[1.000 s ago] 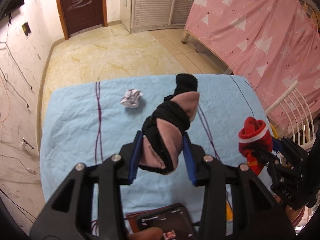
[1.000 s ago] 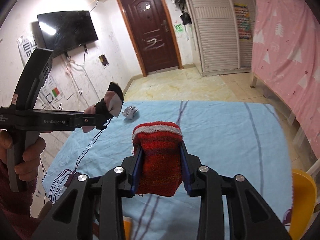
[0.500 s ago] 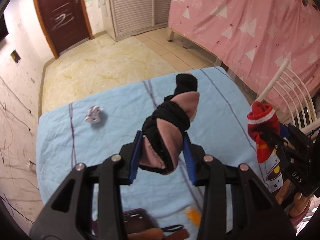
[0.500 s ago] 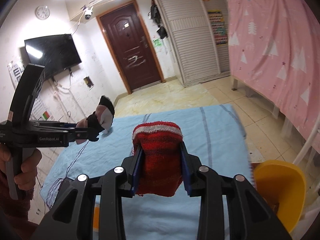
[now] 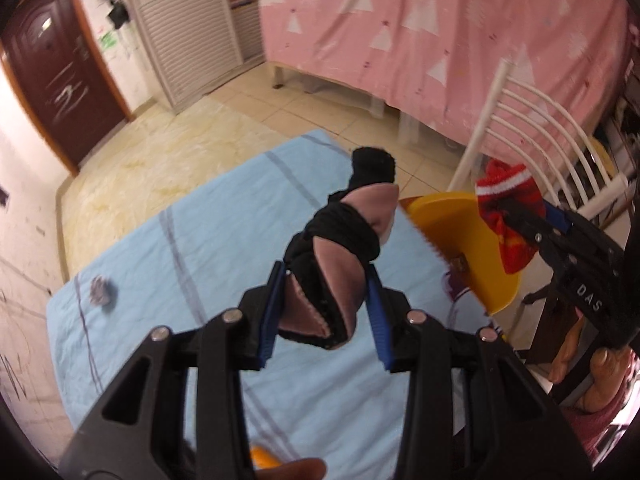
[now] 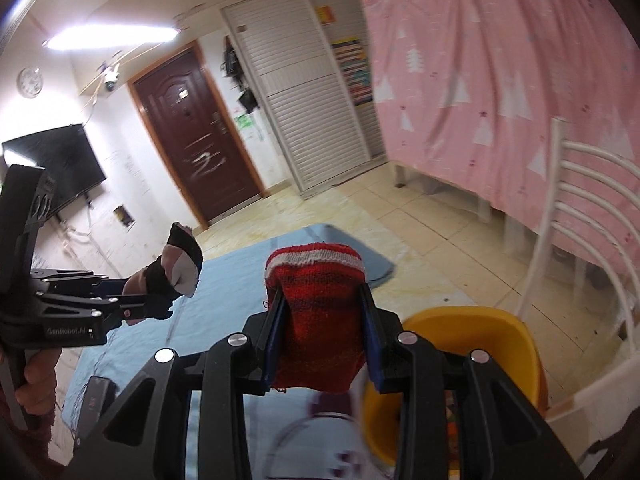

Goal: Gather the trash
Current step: 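Carry both socks over the yellow bin and open both tools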

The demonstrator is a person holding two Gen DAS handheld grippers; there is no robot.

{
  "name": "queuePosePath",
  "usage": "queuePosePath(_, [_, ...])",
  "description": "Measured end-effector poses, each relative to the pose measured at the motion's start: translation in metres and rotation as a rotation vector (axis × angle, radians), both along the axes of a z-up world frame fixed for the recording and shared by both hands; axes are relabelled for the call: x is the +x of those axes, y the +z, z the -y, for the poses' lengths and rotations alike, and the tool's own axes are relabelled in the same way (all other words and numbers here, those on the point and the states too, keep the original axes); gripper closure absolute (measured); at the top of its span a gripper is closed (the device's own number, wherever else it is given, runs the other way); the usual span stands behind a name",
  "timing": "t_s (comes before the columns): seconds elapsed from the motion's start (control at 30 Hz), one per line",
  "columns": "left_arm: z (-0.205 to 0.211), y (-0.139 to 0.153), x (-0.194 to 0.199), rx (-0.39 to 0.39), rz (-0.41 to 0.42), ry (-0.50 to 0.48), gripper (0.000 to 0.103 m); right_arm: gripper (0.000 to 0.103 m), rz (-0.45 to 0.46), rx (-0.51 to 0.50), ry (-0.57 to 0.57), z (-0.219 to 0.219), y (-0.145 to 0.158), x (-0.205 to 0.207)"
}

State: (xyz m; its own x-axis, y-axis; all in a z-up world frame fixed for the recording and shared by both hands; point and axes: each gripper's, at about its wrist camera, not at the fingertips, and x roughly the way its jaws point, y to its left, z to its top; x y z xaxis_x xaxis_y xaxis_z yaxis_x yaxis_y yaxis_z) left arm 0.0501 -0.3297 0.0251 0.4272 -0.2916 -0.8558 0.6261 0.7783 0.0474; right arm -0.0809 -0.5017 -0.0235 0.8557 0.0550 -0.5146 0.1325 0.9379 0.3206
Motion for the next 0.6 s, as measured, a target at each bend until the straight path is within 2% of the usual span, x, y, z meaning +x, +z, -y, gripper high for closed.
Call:
queuePosePath(0.3, [0.077,-0.018,-0.021,0.043,-0.03,-0.102,0.066,0.075,-0.017,0.072,-0.121,0.066,-0.035,-0.023])
queuePosePath(0.47, [0.111,-0.029,-0.031,0.059,-0.056,-0.148,0.066,0.075,-0.042,0.11,-0.143,0.083,-0.055,-0.024])
queuePosePath(0.53, [0.124,-0.032,-0.033,0.058,-0.068,-0.162,0.066,0.073,-0.058,0.117,-0.154,0.087,-0.062,-0.022])
queuePosePath(0.6, [0.133,-0.035,-0.034,0.062,-0.072,-0.171,0.064,0.063,-0.066,0.126,-0.161,0.089,-0.067,-0.021])
